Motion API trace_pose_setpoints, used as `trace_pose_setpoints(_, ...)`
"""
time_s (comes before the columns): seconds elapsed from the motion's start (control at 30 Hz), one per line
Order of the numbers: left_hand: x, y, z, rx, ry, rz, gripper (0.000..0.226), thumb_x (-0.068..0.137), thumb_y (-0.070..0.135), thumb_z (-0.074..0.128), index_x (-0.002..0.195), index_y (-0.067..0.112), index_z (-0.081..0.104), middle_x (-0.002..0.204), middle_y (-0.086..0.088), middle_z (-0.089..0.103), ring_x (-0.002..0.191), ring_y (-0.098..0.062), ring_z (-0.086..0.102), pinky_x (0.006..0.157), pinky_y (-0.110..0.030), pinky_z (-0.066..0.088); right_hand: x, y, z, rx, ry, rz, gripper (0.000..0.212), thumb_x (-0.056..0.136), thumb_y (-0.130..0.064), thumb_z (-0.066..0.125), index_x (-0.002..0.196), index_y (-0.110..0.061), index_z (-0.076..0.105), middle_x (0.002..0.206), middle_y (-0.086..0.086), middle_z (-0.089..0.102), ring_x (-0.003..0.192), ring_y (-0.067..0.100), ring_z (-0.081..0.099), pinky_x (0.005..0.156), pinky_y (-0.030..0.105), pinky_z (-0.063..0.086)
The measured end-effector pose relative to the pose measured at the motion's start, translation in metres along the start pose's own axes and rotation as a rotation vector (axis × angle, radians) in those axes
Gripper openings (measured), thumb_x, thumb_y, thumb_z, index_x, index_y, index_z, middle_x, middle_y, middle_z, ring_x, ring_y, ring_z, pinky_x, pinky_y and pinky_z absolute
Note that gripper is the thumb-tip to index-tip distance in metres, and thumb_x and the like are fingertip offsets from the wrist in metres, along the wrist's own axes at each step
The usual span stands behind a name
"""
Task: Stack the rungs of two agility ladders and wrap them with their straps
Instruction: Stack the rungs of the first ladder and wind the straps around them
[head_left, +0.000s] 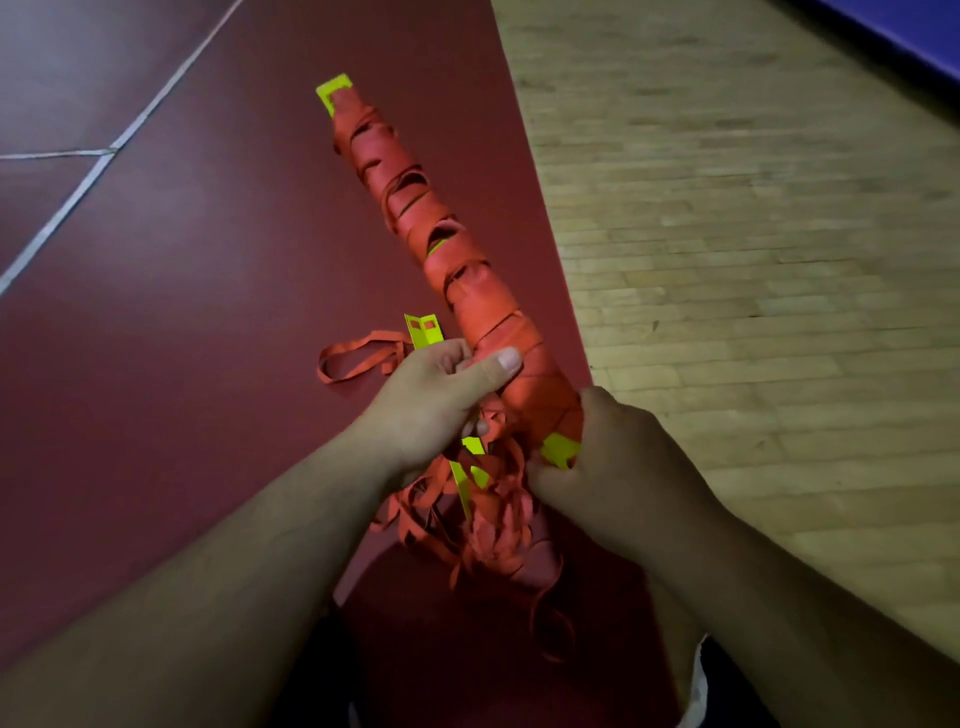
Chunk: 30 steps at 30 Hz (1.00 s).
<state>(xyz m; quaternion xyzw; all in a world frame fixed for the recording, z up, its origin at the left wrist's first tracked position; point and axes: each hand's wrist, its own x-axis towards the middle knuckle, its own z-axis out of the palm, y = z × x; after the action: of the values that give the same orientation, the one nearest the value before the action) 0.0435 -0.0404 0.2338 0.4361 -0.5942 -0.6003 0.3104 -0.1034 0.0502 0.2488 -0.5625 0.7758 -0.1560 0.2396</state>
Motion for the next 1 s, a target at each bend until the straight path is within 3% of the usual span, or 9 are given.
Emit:
trace_pose_setpoints(0.1, 0.000, 0.003, -0.008, 0.061, -0.084, 0.027, 0.027, 0.097, 0.029, 0.060, 0.080, 0.009, 0.054, 0.040, 0.006, 0.040, 0.037, -0.008, 0.040, 0.059, -0.034, 0.043, 0.004, 0.009, -0.004, 0.147, -0.019, 0.021, 0.043, 0.071, -0.046, 0.076, 0.102, -0.024, 0.056, 0.092, -0.001, 0.066, 0.085, 0.024, 0.064, 0.074, 0.039, 0.055)
trace_pose_setpoints(0.17, 0.001, 0.007, -0.012, 0.083, -0.136, 0.057, 0.024, 0.097, 0.031, 0.059, 0.087, 0.009, 0.061, 0.045, -0.002, 0.040, 0.037, -0.010, 0.039, 0.056, -0.028, 0.048, 0.005, 0.013, -0.005, 0.219, 0.028, 0.009, 0.039, 0.066, -0.044, 0.075, 0.094, -0.022, 0.059, 0.084, -0.003, 0.066, 0.076, 0.021, 0.063, 0.068, 0.039, 0.054)
trace_pose_setpoints(0.23, 0.000, 0.009, -0.014, 0.127, -0.156, 0.071, 0.026, 0.096, 0.032, 0.058, 0.097, 0.006, 0.062, 0.056, -0.009, 0.055, 0.039, -0.012, 0.047, 0.049, -0.021, 0.044, 0.004, 0.014, -0.005, 0.260, 0.078, 0.005, 0.039, 0.059, -0.047, 0.070, 0.088, -0.022, 0.060, 0.077, -0.005, 0.065, 0.070, 0.017, 0.061, 0.062, 0.036, 0.053)
trace_pose_setpoints(0.33, -0.001, 0.008, -0.012, 0.207, -0.085, 0.088, 0.022, 0.095, 0.026, 0.062, 0.088, 0.006, 0.056, 0.068, 0.000, 0.068, 0.044, -0.011, 0.057, 0.044, -0.017, 0.040, 0.005, 0.018, -0.003, 0.241, 0.116, 0.001, 0.039, 0.057, -0.049, 0.064, 0.086, -0.023, 0.059, 0.075, -0.006, 0.063, 0.068, 0.015, 0.060, 0.059, 0.033, 0.050)
trace_pose_setpoints(0.57, -0.001, 0.001, -0.015, 0.204, -0.069, 0.000, 0.040, 0.105, 0.031, 0.044, 0.080, 0.005, 0.062, 0.071, -0.005, 0.064, 0.068, -0.020, 0.056, 0.074, -0.036, 0.048, 0.012, 0.029, 0.003, 0.228, 0.131, 0.038, 0.036, 0.054, -0.049, 0.060, 0.081, -0.024, 0.058, 0.073, -0.006, 0.062, 0.065, 0.014, 0.058, 0.052, 0.028, 0.040)
trace_pose_setpoints(0.63, -0.001, 0.003, -0.010, 0.137, -0.031, -0.055, 0.044, 0.106, 0.034, 0.040, 0.070, 0.013, 0.054, 0.058, 0.003, 0.056, 0.059, -0.017, 0.053, 0.062, -0.027, 0.052, 0.013, 0.029, 0.005, 0.243, 0.128, 0.051, 0.036, 0.053, -0.049, 0.060, 0.079, -0.024, 0.057, 0.072, -0.007, 0.062, 0.064, 0.013, 0.058, 0.052, 0.027, 0.038)
trace_pose_setpoints(0.77, -0.003, 0.008, -0.011, 0.195, -0.015, -0.015, 0.049, 0.099, 0.051, 0.043, 0.061, 0.021, 0.048, 0.047, 0.011, 0.042, 0.044, -0.009, 0.042, 0.039, -0.014, 0.036, 0.017, 0.030, 0.005, 0.261, 0.142, 0.053, 0.032, 0.056, -0.045, 0.066, 0.079, -0.023, 0.060, 0.072, -0.008, 0.063, 0.065, 0.009, 0.058, 0.051, 0.023, 0.037)
trace_pose_setpoints(0.9, -0.004, 0.006, -0.018, 0.185, -0.073, -0.008, 0.032, 0.098, 0.041, 0.053, 0.080, 0.021, 0.071, 0.053, 0.008, 0.043, 0.046, -0.009, 0.041, 0.044, -0.017, 0.038, 0.020, 0.029, 0.000, 0.429, 0.144, 0.087, 0.023, 0.062, -0.033, 0.079, 0.075, -0.020, 0.065, 0.066, -0.005, 0.066, 0.063, 0.016, 0.063, 0.053, 0.026, 0.043)
trace_pose_setpoints(1.0, -0.001, 0.002, -0.016, 0.058, -0.094, -0.119, 0.042, 0.103, 0.043, 0.041, 0.090, 0.012, 0.066, 0.052, 0.012, 0.039, 0.043, -0.006, 0.035, 0.049, -0.021, 0.044, 0.014, 0.016, -0.004, 0.789, 0.022, 0.119, 0.025, 0.056, -0.029, 0.075, 0.076, -0.016, 0.069, 0.062, -0.001, 0.067, 0.055, 0.020, 0.064, 0.050, 0.033, 0.051)
